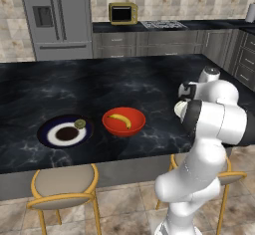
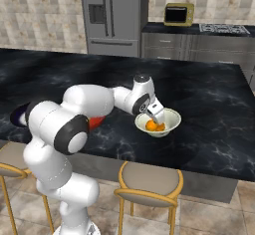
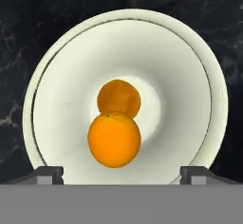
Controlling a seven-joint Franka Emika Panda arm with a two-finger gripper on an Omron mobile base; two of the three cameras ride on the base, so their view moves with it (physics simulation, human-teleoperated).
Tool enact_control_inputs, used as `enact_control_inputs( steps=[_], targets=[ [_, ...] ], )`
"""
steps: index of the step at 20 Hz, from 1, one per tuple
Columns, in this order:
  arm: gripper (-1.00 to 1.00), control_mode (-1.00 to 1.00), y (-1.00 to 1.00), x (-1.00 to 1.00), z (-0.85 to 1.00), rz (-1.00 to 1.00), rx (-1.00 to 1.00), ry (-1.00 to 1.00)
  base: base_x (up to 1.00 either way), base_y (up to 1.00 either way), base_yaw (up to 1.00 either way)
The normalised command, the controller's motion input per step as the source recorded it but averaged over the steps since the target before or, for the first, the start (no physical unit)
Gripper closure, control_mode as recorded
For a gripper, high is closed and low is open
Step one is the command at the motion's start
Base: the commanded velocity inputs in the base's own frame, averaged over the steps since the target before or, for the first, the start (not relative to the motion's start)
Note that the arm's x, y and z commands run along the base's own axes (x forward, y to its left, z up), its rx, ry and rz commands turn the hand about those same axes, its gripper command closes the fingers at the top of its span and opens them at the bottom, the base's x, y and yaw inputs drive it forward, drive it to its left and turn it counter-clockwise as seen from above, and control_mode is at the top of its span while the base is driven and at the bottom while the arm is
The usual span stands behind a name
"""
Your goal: Take the fruits from the plate on the dining counter and place two fruits in each bowl.
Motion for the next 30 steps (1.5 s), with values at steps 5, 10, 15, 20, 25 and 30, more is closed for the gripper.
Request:
enact_control_inputs(
  steps=[5,10,15,20,25,30],
  targets=[
    [-1.0,-1.0,0.14,-0.19,0.67,0.0,0.0,-0.06,0.0,0.0,0.0],
    [-1.0,-1.0,0.6,-0.29,0.37,0.0,0.0,0.0,0.0,0.0,0.0],
    [-1.0,-1.0,0.91,-0.28,0.08,0.0,0.0,0.0,0.0,0.0,0.0],
    [-1.0,-1.0,0.99,-0.06,0.07,0.04,0.0,0.0,0.0,0.0,0.0],
    [-1.0,-1.0,1.0,0.04,0.14,0.19,-0.02,0.0,0.0,0.0,0.0],
    [-1.0,-1.0,0.96,0.17,0.25,0.24,0.0,0.0,0.0,0.0,0.0]
  ],
)
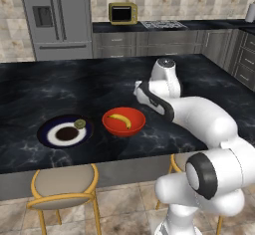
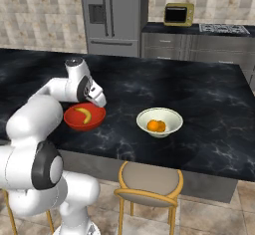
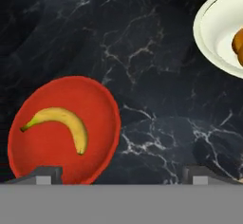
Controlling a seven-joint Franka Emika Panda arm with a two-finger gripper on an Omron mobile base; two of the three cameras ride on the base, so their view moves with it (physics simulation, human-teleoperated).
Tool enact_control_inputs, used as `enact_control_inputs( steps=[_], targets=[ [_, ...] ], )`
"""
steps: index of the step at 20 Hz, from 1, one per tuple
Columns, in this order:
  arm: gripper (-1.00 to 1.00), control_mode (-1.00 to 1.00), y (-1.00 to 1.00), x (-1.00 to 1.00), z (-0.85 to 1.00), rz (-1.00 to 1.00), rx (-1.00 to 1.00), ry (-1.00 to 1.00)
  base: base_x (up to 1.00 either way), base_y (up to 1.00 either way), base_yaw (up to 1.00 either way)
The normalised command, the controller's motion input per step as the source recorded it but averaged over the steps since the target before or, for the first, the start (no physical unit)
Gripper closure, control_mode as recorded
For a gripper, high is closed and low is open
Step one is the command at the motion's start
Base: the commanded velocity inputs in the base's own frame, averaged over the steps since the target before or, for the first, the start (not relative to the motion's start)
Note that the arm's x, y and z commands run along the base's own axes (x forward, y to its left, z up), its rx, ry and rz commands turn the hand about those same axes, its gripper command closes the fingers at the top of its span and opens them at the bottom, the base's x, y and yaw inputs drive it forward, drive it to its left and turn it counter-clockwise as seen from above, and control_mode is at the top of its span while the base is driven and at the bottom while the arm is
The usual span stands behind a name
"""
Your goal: Take the fruits from the plate on the dining counter and place two fruits in each bowl.
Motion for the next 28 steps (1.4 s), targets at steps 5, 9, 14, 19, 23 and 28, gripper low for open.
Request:
enact_control_inputs(
  steps=[5,9,14,19,23,28],
  targets=[
    [-1.0,-1.0,0.96,0.15,0.09,0.26,-0.01,0.02,0.0,0.0,0.0],
    [-1.0,-1.0,0.93,0.16,0.0,0.29,-0.03,0.03,0.0,0.0,0.0],
    [-1.0,-1.0,0.98,0.13,0.0,0.18,-0.05,0.0,0.0,0.0,0.0],
    [-1.0,-1.0,0.93,0.1,-0.08,0.11,-0.12,0.0,0.0,0.0,0.0],
    [-1.0,-1.0,0.84,0.18,-0.24,0.08,-0.2,0.0,0.0,0.0,0.0],
    [-1.0,-1.0,0.65,0.17,-0.32,0.05,-0.16,0.0,0.0,0.0,0.0]
  ],
)
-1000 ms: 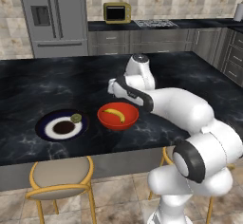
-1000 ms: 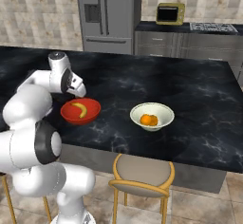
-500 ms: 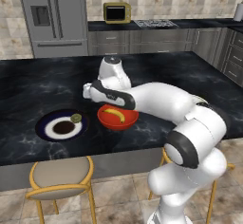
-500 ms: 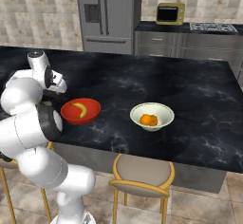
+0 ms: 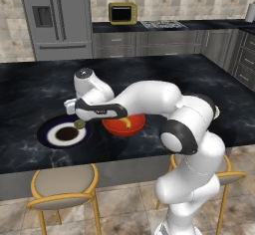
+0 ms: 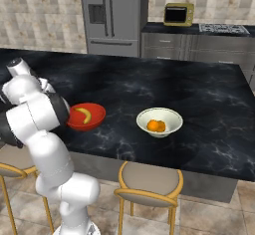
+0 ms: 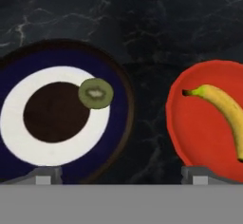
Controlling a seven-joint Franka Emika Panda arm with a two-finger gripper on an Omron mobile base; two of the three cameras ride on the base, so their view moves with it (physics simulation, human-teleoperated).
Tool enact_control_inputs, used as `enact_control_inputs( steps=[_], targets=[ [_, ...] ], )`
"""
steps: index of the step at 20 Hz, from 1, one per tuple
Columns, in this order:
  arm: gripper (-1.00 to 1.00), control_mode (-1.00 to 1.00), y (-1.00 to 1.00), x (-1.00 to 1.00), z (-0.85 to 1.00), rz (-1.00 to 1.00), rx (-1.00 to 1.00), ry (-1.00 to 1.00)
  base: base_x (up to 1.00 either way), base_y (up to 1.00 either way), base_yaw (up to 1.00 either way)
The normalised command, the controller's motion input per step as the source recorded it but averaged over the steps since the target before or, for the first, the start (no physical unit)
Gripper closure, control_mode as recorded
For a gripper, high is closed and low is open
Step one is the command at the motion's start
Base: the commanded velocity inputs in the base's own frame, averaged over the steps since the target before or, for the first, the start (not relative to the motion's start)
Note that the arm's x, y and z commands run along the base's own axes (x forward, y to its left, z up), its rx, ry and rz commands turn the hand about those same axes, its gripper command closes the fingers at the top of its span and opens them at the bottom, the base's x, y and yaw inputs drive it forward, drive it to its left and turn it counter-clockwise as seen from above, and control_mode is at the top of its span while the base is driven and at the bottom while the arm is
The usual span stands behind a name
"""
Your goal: Take the fruits from the plate on the dining counter and place two fruits in each bowl.
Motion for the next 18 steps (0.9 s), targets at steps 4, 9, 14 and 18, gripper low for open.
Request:
enact_control_inputs(
  steps=[4,9,14,18],
  targets=[
    [-1.0,-1.0,0.27,0.28,-0.3,0.0,-0.03,0.0,0.0,0.0,0.0],
    [-1.0,-1.0,0.03,0.39,-0.31,0.0,0.0,0.06,0.0,0.0,0.0],
    [-1.0,-1.0,0.0,0.39,-0.37,0.0,0.0,0.08,0.0,0.0,0.0],
    [-1.0,-1.0,0.01,0.45,-0.34,0.0,0.0,0.06,0.0,0.0,0.0]
  ],
)
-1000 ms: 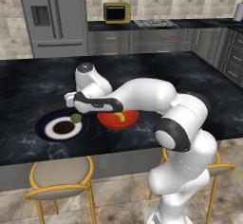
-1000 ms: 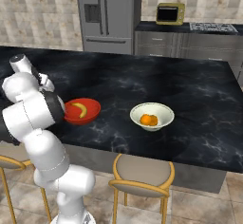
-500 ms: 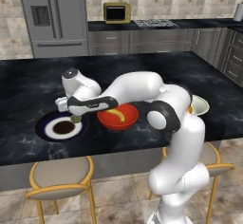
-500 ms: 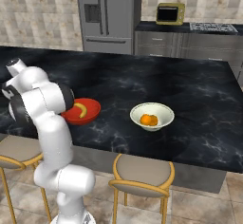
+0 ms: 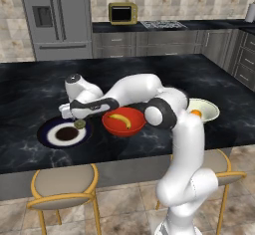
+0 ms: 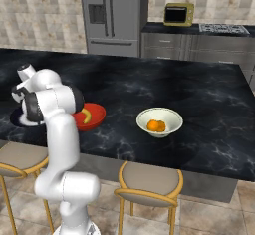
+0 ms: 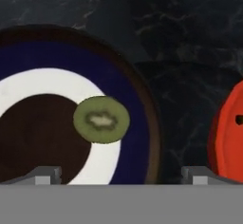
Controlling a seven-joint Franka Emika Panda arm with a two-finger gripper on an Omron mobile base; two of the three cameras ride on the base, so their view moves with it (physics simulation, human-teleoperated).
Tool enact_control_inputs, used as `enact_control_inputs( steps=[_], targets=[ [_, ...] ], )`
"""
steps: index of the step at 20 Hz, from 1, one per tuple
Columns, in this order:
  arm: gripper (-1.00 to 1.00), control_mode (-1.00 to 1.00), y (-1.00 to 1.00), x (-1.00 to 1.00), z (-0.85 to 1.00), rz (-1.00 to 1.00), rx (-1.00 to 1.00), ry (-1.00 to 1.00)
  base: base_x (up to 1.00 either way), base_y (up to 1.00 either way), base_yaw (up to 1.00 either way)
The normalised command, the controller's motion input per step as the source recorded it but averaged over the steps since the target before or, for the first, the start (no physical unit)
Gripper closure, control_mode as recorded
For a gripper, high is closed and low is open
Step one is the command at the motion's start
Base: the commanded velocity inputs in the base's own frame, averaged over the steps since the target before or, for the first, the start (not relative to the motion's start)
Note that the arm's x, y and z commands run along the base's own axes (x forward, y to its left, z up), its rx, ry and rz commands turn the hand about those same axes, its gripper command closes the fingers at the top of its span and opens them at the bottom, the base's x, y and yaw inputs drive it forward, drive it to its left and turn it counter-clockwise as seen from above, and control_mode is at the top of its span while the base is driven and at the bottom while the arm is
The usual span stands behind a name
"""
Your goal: Take the fruits from the plate on the dining counter and place two fruits in each bowl.
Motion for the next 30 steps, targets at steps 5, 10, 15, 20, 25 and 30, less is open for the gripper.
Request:
enact_control_inputs(
  steps=[5,10,15,20,25,30],
  targets=[
    [-1.0,-1.0,0.0,0.36,-0.28,0.02,0.0,0.08,0.0,0.0,0.0],
    [-1.0,-1.0,0.01,0.3,-0.23,0.12,0.0,0.09,0.0,0.0,0.0],
    [-1.0,-1.0,0.03,0.14,-0.15,0.14,0.0,0.03,0.0,0.0,0.0],
    [-1.0,-1.0,0.03,0.0,-0.09,0.09,0.0,0.0,0.0,0.0,0.0],
    [-1.0,-1.0,0.0,-0.01,-0.18,0.05,0.0,0.0,0.0,0.0,0.0],
    [-1.0,-1.0,0.0,0.0,-0.25,0.01,0.0,0.0,0.0,0.0,0.0]
  ],
)
